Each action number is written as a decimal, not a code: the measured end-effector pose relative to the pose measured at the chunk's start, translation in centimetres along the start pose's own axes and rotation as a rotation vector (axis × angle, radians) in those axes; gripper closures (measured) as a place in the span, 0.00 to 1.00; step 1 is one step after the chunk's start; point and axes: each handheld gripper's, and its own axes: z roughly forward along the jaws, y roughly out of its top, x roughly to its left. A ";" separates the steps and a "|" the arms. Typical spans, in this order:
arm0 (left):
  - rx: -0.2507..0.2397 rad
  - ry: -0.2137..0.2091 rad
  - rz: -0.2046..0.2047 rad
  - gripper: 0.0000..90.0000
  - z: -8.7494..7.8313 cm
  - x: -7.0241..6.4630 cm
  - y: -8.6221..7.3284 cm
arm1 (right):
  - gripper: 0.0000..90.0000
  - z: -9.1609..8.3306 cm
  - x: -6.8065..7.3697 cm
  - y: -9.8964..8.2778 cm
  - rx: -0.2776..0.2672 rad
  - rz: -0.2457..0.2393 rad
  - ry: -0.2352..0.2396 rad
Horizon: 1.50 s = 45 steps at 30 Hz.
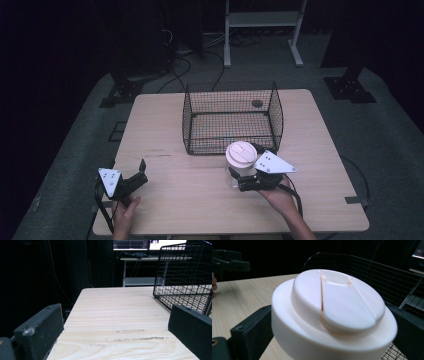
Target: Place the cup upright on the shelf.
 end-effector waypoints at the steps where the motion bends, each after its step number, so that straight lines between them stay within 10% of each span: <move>1: 0.000 0.000 0.000 0.00 0.0 0.0 0.0 | 0.01 0.1 0.0 0.0 0.001 -0.001 -0.004; 23: 0.001 0.000 -0.002 0.00 0.0 0.0 0.0 | 0.04 0.2 0.2 0.1 -0.010 -0.015 -0.025; 45: 0.003 0.000 -0.002 0.00 0.0 0.1 0.0 | 0.04 -0.8 -2.1 4.0 -0.025 -0.022 -0.024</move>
